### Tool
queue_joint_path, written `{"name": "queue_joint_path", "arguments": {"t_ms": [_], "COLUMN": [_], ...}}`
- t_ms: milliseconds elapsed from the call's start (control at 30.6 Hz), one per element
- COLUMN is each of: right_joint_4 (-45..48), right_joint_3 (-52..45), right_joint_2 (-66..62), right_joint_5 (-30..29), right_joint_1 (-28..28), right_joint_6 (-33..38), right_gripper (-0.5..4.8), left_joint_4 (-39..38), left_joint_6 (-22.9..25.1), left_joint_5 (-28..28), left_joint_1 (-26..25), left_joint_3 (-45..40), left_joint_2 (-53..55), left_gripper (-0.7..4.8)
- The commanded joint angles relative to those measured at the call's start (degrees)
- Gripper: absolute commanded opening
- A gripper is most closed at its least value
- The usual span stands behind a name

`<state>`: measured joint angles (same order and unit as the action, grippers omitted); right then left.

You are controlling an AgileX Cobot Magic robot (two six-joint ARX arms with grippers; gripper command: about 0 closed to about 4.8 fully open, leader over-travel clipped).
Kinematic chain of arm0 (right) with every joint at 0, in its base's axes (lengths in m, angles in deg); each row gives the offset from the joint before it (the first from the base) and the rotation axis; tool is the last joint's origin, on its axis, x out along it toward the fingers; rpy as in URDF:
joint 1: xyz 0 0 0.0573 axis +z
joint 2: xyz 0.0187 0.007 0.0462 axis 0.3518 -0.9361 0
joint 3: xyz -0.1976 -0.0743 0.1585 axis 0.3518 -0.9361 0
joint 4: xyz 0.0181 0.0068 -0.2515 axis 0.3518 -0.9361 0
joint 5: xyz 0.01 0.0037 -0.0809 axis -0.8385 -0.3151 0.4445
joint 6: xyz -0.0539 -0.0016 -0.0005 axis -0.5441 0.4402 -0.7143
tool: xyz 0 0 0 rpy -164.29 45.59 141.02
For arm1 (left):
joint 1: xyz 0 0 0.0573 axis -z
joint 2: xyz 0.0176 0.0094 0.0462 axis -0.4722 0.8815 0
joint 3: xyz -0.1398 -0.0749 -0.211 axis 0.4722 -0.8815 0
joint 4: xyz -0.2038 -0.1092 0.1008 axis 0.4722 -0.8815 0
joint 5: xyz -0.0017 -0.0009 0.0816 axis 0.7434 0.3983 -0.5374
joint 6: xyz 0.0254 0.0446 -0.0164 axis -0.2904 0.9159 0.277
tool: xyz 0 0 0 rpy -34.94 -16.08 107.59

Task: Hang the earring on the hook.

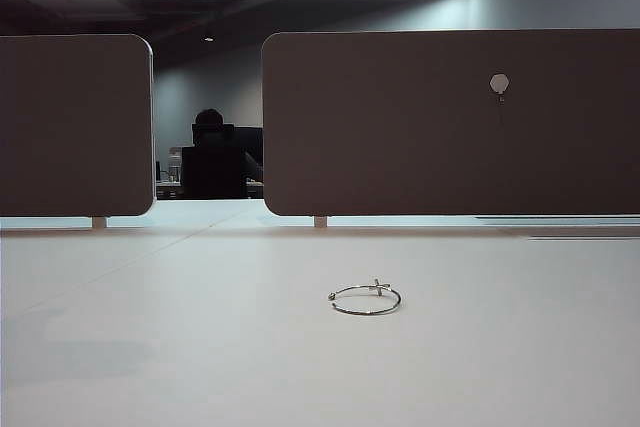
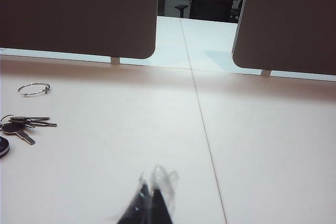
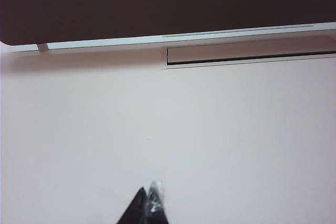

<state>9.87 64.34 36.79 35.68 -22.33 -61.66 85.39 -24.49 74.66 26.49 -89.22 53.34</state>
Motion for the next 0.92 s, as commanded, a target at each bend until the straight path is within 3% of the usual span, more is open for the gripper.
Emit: {"name": "queue_joint_path", "arguments": {"t_ms": [33, 360, 393, 425, 458, 491, 556, 622, 720, 916], "right_joint_4": [0.9, 0.7, 1.0, 1.0, 1.0, 0.8, -0.9, -2.1, -2.2, -11.3], "right_joint_3": [0.4, 0.8, 1.3, 1.7, 2.3, 2.8, 4.7, 7.0, 11.6, 22.2], "right_joint_2": [0.0, 0.0, 0.0, 0.0, 0.0, 0.0, 0.0, 0.0, -0.2, -7.5], "right_joint_5": [0.2, -1.2, -2.4, -3.5, -5.0, -5.8, -6.5, -8.0, -10.7, -16.6], "right_joint_1": [0.1, 0.1, 0.1, 0.1, 0.1, 0.1, 0.1, 0.2, 0.2, 0.2], "right_joint_6": [-0.2, 0.1, 0.4, 1.3, 2.8, 4.0, 6.3, 6.3, 4.9, 2.3], "right_gripper": [-0.06, -0.02, 0.47, 1.46, 3.22, 4.63, 4.79, 4.79, 4.79, 4.79], "left_joint_4": [0.7, 0.8, 0.8, 0.6, 0.3, 0.2, -0.2, -0.2, -0.1, -2.5], "left_joint_6": [0.0, -0.3, -1.6, -4.1, -6.8, -9.5, -13.7, -16.7, -16.7, -16.5], "left_joint_5": [-0.2, -0.1, -0.1, -0.1, 0.0, 0.0, 0.4, 3.3, 12.5, 18.1], "left_joint_1": [-0.1, -0.1, -0.1, -0.1, -0.1, -0.1, -0.1, -0.1, 0.0, 1.0], "left_joint_3": [0.1, 0.3, 0.4, 0.5, 0.6, 0.7, 0.7, 1.1, 4.3, 13.6], "left_joint_2": [0.0, 0.0, 0.0, 0.0, 0.0, 0.0, 0.0, 0.0, 0.0, 1.7], "left_gripper": [-0.05, 0.03, 0.28, 0.88, 1.7, 3.0, 4.79, 4.79, 4.79, 4.79]}}
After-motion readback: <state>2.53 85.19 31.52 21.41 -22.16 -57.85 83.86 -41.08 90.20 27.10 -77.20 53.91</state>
